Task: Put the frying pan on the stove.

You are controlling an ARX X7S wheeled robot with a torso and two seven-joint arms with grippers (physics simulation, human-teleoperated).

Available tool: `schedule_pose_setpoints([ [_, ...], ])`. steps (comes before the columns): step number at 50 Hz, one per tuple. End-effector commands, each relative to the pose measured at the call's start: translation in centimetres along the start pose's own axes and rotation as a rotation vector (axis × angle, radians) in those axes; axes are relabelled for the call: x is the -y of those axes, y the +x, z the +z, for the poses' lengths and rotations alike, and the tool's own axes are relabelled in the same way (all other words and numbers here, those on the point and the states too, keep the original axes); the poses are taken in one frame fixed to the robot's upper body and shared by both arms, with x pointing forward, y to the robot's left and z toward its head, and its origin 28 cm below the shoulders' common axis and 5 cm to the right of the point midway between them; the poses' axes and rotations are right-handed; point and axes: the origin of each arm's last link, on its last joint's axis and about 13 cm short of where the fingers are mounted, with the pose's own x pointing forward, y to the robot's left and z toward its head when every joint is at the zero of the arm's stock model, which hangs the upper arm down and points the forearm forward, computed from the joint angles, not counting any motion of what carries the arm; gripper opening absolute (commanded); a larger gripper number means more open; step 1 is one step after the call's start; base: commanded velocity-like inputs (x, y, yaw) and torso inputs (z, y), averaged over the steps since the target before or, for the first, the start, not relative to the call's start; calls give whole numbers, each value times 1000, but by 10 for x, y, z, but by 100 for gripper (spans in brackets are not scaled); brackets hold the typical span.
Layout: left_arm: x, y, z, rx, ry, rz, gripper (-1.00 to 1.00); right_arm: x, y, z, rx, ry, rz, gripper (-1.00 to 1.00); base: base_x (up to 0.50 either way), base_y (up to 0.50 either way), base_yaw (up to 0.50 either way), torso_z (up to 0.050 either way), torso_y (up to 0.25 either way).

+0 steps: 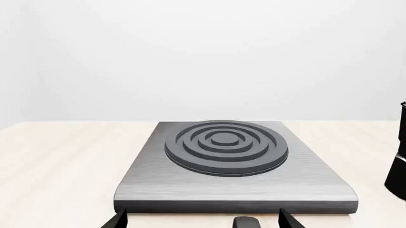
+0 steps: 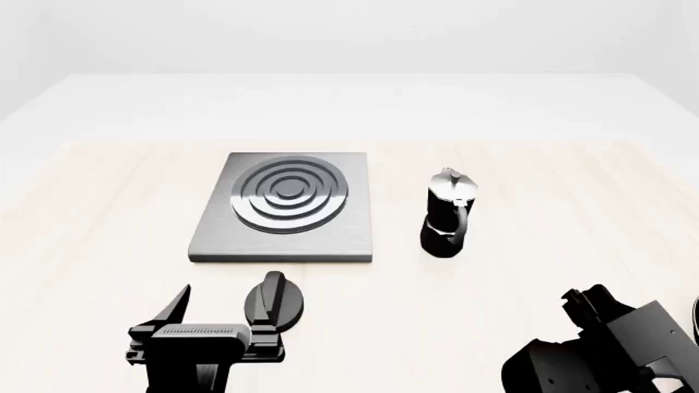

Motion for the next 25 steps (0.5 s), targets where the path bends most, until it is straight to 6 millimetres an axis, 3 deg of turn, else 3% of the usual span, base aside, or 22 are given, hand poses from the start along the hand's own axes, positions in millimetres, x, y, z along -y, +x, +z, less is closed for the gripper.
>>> schedule_pose_setpoints([
  [1,0,-1,-1,-2,-2,0,100,0,6,2,-24,17,-26,100,0,0,0,0,0],
  [25,2,0,-1,-3,3,-6,100,-11,17,1,-79,28,-59,100,0,0,0,0,0],
])
